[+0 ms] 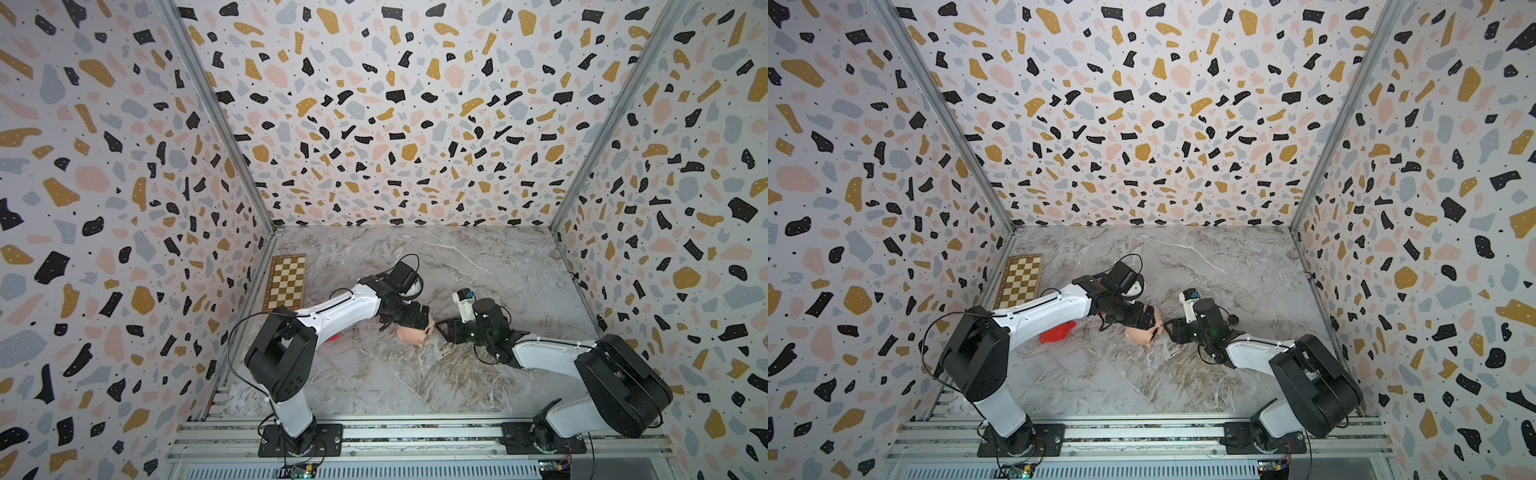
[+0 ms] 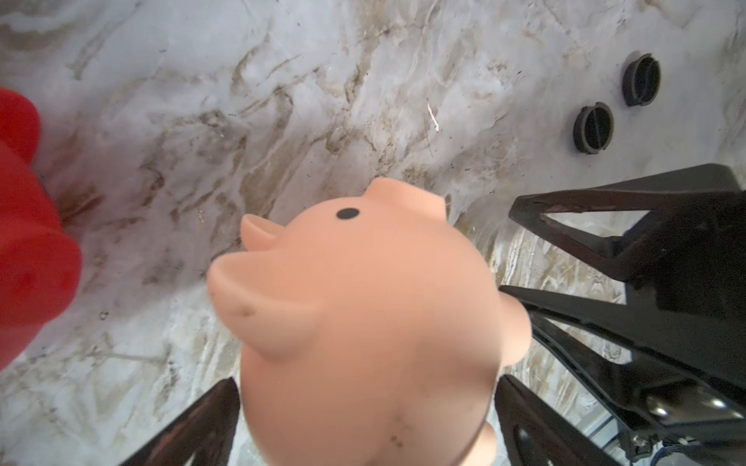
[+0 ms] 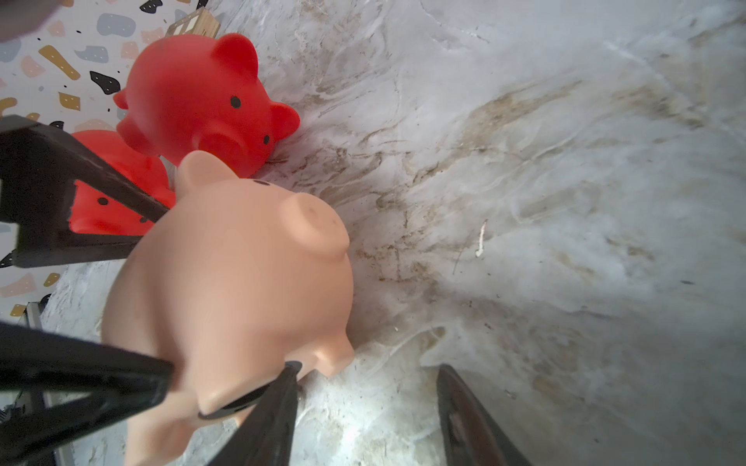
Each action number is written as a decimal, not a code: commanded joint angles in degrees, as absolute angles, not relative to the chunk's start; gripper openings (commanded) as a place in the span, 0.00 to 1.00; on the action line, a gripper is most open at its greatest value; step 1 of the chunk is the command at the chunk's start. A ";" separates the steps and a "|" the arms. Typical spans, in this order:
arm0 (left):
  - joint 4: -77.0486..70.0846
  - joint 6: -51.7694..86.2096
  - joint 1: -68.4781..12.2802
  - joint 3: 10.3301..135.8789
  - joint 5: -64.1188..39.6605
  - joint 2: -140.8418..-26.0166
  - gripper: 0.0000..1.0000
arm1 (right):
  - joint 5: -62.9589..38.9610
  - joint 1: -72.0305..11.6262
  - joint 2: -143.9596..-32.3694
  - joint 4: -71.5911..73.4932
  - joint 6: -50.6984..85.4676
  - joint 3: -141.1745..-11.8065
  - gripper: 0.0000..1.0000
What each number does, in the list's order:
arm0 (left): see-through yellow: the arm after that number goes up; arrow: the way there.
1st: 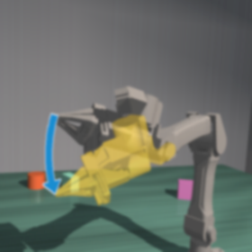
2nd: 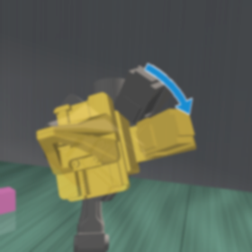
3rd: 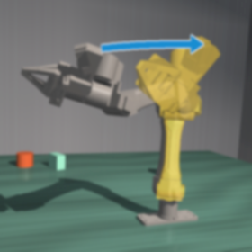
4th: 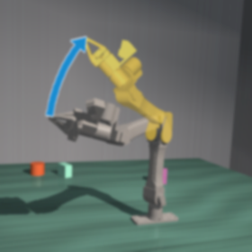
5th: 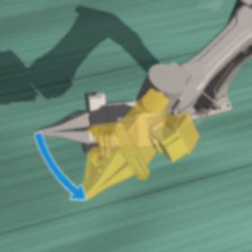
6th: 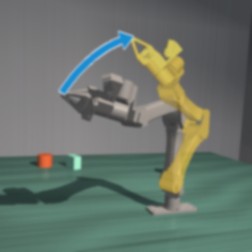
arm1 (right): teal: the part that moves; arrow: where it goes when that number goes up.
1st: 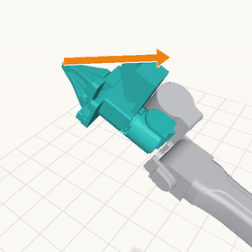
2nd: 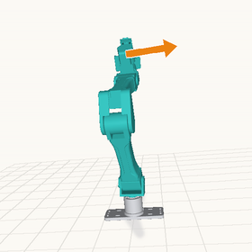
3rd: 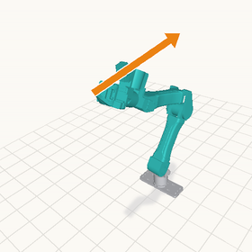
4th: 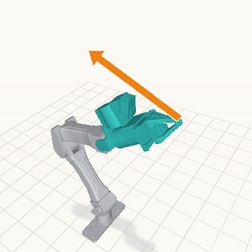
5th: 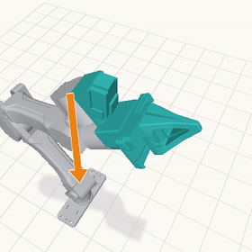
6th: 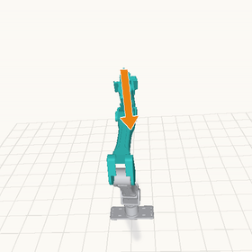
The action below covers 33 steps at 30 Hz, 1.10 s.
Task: Open piggy banks
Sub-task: Adjust the piggy bank at the center of the board.
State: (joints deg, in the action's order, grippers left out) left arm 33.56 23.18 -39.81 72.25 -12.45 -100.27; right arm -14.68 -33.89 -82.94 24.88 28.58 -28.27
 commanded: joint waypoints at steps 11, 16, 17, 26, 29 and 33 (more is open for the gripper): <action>35.54 17.18 -40.06 72.08 -13.70 -98.03 0.99 | -15.91 -34.24 -84.84 25.85 29.29 -30.87 0.57; 36.56 15.10 -39.99 72.42 -14.68 -97.52 0.99 | -15.90 -34.20 -84.81 25.93 29.32 -31.42 0.57; 36.54 14.83 -40.06 72.51 -14.68 -97.55 0.99 | -15.91 -34.20 -84.89 25.86 29.20 -31.55 0.57; 35.51 13.22 -40.16 73.13 -13.36 -100.91 1.00 | -16.38 -34.22 -84.90 26.09 29.44 -31.28 0.57; 34.85 13.43 -40.21 73.26 -13.61 -102.15 0.99 | -16.57 -34.29 -84.99 26.36 29.75 -30.96 0.57; 34.12 13.56 -40.23 72.96 -13.94 -103.65 1.00 | -17.13 -34.32 -85.12 26.80 30.10 -30.59 0.57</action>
